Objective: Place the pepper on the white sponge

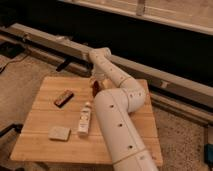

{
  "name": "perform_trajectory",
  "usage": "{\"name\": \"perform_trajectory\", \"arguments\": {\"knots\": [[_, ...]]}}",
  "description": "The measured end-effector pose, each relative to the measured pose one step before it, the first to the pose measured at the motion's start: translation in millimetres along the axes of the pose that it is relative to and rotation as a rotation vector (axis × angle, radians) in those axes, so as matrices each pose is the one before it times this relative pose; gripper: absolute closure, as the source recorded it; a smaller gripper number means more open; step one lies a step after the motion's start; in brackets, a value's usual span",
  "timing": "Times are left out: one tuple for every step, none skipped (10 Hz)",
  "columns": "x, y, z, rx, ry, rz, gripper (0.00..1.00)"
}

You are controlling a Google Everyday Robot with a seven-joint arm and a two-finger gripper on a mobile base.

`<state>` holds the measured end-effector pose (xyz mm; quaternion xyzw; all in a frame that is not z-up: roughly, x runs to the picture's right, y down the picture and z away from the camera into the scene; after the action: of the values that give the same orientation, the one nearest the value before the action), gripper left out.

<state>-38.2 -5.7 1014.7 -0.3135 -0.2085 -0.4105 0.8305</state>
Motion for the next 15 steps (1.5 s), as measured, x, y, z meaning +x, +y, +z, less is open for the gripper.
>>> {"name": "perform_trajectory", "arguments": {"knots": [[0.82, 1.04, -0.21, -0.00024, 0.00038, 0.00149, 0.2], [1.04, 1.21, -0.24, 0.00034, 0.00028, 0.00201, 0.2], [0.08, 0.03, 0.05, 0.0001, 0.00006, 0.00017, 0.2], [-0.04, -0.11, 0.12, -0.00019, 0.0002, -0.00018, 0.2], [-0.28, -0.59, -0.17, -0.00022, 0.00066, -0.0009, 0.2], [0.13, 0.36, 0.3, -0.00043, -0.00022, 0.00033, 0.2], [0.25, 0.27, -0.06, 0.00009, 0.00012, 0.0005, 0.2], [0.08, -0.03, -0.2, 0.00034, 0.00014, 0.0001, 0.2], [-0.06, 0.0, 0.17, -0.00028, -0.00005, -0.00012, 0.2], [-0.23, -0.33, -0.01, 0.0001, -0.00004, -0.00045, 0.2], [0.03, -0.01, -0.03, 0.00005, 0.00011, 0.00002, 0.2], [-0.12, -0.14, 0.01, 0.0, -0.00005, -0.0002, 0.2], [-0.1, -0.16, -0.05, 0.00007, 0.00002, -0.00021, 0.2], [-0.5, -0.86, 1.17, -0.00176, -0.00083, -0.00731, 0.2], [-1.89, -4.71, 6.78, -0.00486, -0.0023, -0.03017, 0.2]]}}
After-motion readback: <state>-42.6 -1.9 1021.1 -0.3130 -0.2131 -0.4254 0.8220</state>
